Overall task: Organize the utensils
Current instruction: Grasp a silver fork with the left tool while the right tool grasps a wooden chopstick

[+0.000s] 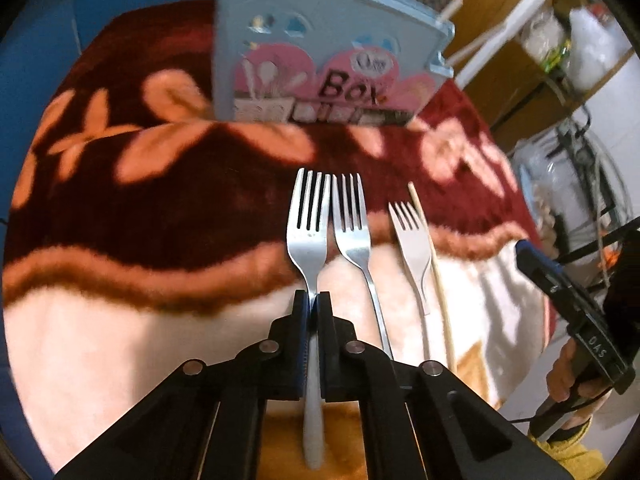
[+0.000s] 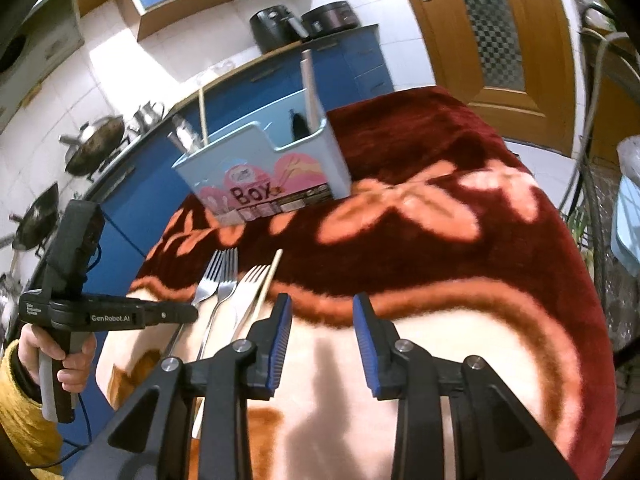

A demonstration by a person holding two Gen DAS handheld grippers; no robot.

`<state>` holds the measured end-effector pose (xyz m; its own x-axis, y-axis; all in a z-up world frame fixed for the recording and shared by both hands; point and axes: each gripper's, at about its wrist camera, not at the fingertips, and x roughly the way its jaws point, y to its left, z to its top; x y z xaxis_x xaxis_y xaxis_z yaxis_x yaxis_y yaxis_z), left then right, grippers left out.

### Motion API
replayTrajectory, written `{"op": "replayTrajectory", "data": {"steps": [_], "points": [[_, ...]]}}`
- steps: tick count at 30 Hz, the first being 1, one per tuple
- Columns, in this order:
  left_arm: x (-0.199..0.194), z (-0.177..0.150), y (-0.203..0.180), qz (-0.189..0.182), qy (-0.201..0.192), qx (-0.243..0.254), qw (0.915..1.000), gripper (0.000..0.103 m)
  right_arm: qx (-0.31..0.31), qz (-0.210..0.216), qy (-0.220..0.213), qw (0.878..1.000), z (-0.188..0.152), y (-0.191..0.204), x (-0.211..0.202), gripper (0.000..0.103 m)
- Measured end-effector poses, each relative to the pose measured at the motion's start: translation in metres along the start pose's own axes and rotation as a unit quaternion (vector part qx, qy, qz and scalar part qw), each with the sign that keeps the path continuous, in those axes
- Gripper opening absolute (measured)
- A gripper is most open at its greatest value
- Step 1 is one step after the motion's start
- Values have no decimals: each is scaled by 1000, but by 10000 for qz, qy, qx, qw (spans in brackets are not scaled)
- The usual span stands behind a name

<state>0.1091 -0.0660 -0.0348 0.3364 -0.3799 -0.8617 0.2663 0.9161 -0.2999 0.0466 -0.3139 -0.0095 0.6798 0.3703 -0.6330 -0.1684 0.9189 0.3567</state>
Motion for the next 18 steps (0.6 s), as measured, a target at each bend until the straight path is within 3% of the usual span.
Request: {"op": "replayTrajectory", "data": {"steps": [8, 18], "points": [[-28, -23, 19, -203, -921, -104, 9955, 4, -423, -28, 592, 9973, 7, 29, 18, 35], [-48, -35, 30, -303, -1630, -144, 9861, 4, -925, -107, 1600, 9827, 12, 56, 46, 34]]}}
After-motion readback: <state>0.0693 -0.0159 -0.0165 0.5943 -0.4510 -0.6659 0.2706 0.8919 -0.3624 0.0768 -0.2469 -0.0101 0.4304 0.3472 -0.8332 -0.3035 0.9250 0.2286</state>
